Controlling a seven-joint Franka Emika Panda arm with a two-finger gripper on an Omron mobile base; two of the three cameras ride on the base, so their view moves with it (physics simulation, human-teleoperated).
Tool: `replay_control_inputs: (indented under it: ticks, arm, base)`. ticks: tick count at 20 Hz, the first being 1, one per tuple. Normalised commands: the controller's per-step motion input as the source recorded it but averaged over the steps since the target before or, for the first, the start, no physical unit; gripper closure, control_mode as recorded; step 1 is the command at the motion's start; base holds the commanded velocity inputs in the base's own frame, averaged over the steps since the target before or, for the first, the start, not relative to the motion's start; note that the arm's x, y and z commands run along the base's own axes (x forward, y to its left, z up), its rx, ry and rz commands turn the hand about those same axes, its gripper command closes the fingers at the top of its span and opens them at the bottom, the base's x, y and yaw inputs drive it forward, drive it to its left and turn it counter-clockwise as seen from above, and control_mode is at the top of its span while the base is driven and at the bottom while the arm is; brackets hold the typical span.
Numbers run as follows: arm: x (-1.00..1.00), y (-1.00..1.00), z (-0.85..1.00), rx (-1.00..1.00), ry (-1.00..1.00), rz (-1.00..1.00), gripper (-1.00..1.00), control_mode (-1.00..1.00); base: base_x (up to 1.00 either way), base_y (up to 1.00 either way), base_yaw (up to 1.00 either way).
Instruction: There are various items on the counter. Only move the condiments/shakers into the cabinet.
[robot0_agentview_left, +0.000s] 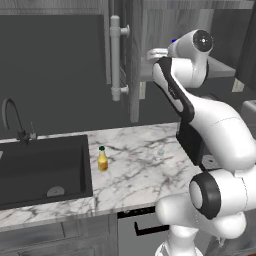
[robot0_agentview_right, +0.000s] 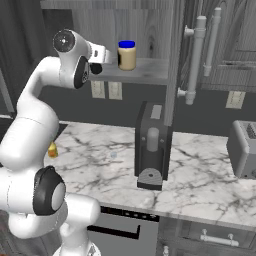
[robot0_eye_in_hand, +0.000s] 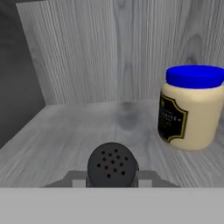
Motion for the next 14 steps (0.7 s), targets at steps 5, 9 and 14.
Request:
replay_control_inputs:
  ticks: [5, 9, 14]
  arm:
    - [0.46, 0.00, -0.22, 0.00, 0.00, -0.01, 1.00, -1.00]
    - [0.46, 0.00, -0.11, 0.00, 0.00, -0.01, 1.00, -1.00]
    - [0.46, 0.00, -0.01, 0.00, 0.03, -0.02, 1.00, -1.00]
  base:
    - [0.00, 0.00, 0.00]
    - [0.00, 0.00, 0.00]
    - [0.00, 0.00, 0.00]
